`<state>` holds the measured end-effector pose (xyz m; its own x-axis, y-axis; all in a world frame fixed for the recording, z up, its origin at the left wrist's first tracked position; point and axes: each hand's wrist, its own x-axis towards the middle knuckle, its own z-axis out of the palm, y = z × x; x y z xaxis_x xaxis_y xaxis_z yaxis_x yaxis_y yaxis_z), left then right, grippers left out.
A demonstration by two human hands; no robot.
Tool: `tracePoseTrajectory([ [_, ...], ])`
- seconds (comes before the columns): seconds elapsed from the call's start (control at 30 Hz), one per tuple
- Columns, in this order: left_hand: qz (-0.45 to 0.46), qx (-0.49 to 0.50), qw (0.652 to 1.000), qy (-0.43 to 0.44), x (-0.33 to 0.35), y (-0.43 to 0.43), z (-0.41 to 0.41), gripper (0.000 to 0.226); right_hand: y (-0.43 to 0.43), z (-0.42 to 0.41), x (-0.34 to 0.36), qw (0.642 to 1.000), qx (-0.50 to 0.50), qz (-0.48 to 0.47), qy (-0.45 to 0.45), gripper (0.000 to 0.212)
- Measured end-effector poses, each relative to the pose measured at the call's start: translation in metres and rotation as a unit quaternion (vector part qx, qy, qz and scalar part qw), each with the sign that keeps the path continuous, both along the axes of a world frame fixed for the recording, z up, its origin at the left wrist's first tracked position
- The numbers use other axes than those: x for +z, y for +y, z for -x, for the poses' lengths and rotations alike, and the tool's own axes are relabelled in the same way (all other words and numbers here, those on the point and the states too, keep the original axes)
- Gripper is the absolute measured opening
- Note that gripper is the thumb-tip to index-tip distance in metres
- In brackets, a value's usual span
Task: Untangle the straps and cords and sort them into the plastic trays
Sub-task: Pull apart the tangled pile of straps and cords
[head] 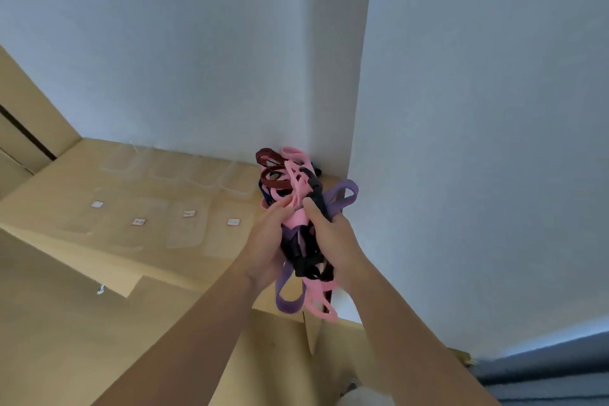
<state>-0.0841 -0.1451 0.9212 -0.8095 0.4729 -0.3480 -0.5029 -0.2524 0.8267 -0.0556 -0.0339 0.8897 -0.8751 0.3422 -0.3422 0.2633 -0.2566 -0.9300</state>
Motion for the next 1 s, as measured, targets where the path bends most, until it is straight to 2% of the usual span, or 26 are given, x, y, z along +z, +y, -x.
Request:
tracePoseTrajectory([
  [0.1, 0.011, 0.038, 0.999, -0.015, -0.003, 0.000, 0.024, 0.037, 0.003, 0.031, -0.003, 1.000, 0.027, -0.008, -0.011, 0.039],
  [0.3, 0.023, 0.050, 0.998, -0.018, -0.012, 0.010, 0.061, 0.038, 0.012, 0.069, -0.019, 0.999, 0.035, -0.015, -0.033, 0.053],
  [0.43, 0.021, 0.061, 0.997, -0.031, -0.030, 0.012, 0.089, 0.039, 0.017, 0.088, -0.027, 0.998, 0.040, 0.008, -0.045, 0.053],
  [0.53, 0.036, 0.082, 0.995, -0.044, -0.046, 0.011, 0.117, 0.041, 0.022, 0.108, -0.032, 0.995, 0.053, 0.055, -0.058, 0.068],
  [0.67, 0.039, 0.090, 0.994, -0.054, -0.063, 0.016, 0.156, 0.032, 0.024, 0.134, -0.039, 0.989, 0.031, 0.121, -0.083, 0.042],
  [0.73, 0.047, 0.079, 0.994, -0.053, -0.073, 0.020, 0.172, 0.031, 0.022, 0.145, -0.045, 0.985, 0.022, 0.125, -0.113, 0.045],
  [0.77, 0.058, 0.071, 0.994, -0.055, -0.079, 0.022, 0.178, 0.031, 0.021, 0.149, -0.048, 0.985, 0.026, 0.106, -0.134, 0.044],
  [0.83, 0.097, 0.053, 0.993, -0.042, -0.097, 0.022, 0.191, 0.035, 0.017, 0.152, -0.053, 0.983, 0.025, 0.038, -0.176, 0.027],
  [0.9, 0.136, 0.039, 0.989, -0.032, -0.143, 0.020, 0.213, 0.055, 0.012, 0.154, -0.063, 0.979, 0.016, -0.044, -0.199, 0.015],
  [0.93, 0.146, 0.031, 0.989, -0.026, -0.157, 0.020, 0.219, 0.062, 0.010, 0.155, -0.068, 0.974, 0.008, -0.092, -0.205, 0.018],
  [1.0, 0.199, 0.012, 0.980, 0.014, -0.144, 0.023, 0.217, 0.061, 0.005, 0.158, -0.080, 0.954, 0.002, -0.186, -0.233, 0.034],
])
